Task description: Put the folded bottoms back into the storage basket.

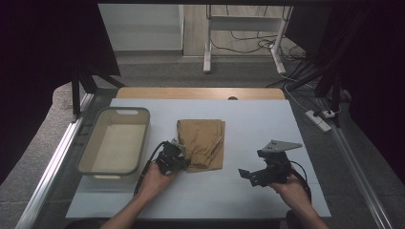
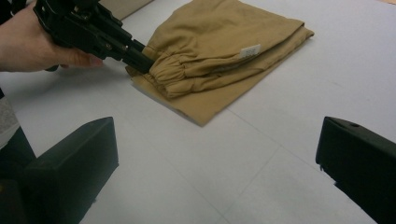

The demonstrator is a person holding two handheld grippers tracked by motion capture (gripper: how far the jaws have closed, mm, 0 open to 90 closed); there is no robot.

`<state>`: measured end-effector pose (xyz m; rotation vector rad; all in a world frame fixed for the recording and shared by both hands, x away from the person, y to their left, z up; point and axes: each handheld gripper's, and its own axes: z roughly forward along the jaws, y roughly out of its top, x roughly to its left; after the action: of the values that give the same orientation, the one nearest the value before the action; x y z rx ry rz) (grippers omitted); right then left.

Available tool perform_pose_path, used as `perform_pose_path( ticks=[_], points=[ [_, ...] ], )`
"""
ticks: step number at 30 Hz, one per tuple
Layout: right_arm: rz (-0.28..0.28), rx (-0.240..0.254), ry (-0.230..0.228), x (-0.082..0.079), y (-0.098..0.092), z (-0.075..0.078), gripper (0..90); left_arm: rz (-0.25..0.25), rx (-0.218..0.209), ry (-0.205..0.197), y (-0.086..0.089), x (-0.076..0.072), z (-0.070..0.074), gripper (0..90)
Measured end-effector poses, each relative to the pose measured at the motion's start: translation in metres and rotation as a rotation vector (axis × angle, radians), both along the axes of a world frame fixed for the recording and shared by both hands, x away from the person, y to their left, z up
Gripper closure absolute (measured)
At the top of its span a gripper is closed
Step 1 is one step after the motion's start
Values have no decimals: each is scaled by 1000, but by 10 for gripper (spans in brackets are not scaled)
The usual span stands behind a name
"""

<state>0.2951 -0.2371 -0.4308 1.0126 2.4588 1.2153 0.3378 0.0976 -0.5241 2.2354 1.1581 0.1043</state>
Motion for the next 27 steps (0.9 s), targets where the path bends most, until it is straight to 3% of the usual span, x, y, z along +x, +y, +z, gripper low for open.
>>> perform_pose_path(
  ticks=[11, 27],
  points=[
    [15, 21, -1, 25, 15, 0, 0, -1, -2, 4, 0, 0, 0, 758],
    [8, -2, 6, 62, 33, -12, 0, 4, 1, 9, 0, 1, 0, 756]
  ],
)
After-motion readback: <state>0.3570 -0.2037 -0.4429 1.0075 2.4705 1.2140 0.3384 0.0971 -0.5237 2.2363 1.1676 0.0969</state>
